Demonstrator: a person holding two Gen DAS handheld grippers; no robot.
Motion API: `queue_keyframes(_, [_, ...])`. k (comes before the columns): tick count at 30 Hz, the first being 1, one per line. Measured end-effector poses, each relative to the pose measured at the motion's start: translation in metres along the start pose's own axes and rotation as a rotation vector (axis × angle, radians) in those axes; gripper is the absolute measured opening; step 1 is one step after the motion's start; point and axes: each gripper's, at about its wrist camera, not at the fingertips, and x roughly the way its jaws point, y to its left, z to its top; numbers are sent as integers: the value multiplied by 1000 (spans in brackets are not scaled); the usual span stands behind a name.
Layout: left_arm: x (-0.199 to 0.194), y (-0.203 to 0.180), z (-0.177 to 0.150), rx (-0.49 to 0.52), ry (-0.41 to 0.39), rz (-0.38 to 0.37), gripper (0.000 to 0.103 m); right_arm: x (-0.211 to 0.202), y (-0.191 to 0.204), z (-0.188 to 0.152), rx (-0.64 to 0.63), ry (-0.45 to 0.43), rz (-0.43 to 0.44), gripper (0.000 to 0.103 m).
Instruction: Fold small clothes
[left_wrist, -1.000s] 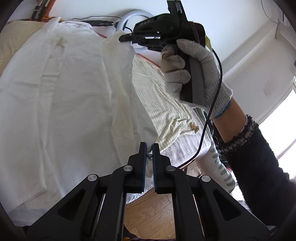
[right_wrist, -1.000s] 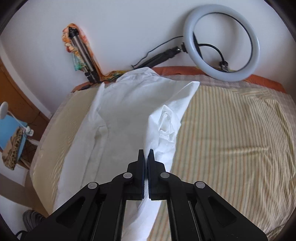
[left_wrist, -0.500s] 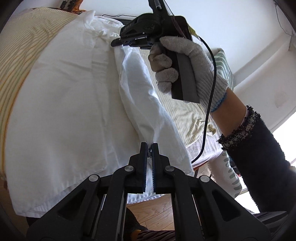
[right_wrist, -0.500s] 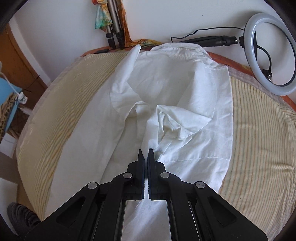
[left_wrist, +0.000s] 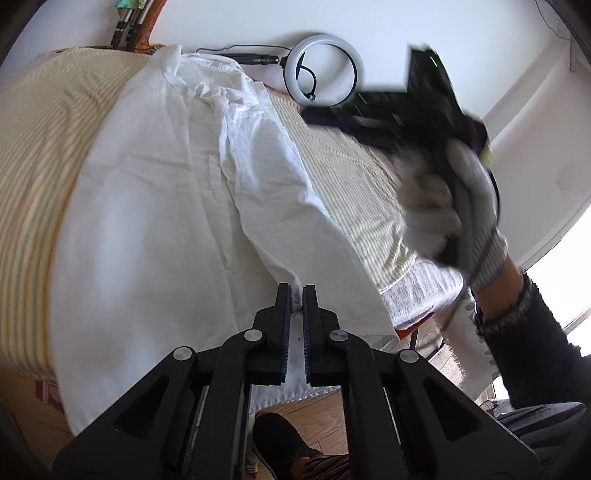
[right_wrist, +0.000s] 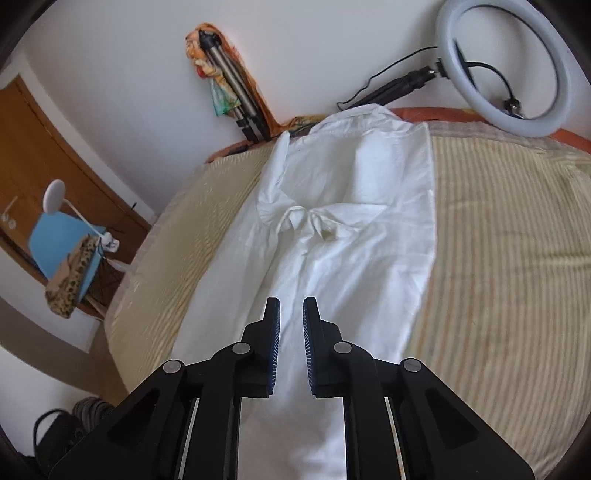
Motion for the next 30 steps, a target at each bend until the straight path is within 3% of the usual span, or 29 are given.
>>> queue_keyframes(2, [-9,0,3,4,-12,6,2,-13,-11,-26,19,23,-30,12])
queue_keyframes(6, [-24,-3,11,44,-43,8,2,-23,-22,-68,68,63,-16,32])
queue_keyframes(9, [-38,-14,15,110,-61,37,2,-27,-20,-81,78,64,-5,32])
queue_keyframes(11, [-46,-20,16,151,-73,53,2,-29,-9,-77,17,27,-70,32])
queue_keyframes(13, [-46,-23,19,177,-73,72,2,-29,4,-68,-54,3,-68,32])
queue_keyframes(16, [-42,-25,20,189,-69,97,2,-19,17,-49,-89,-16,-21,31])
queue_keyframes(21, [-33,-10,27,164,-54,115,2,17,21,-43,-147,35,-66,29])
queue_keyframes(25, [-35,11,31,140,-43,138,2,19,10,-80,-162,98,-55,29])
queue_keyframes(30, [-29,38,28,87,-20,168,2,-14,11,-128,-201,76,-73,30])
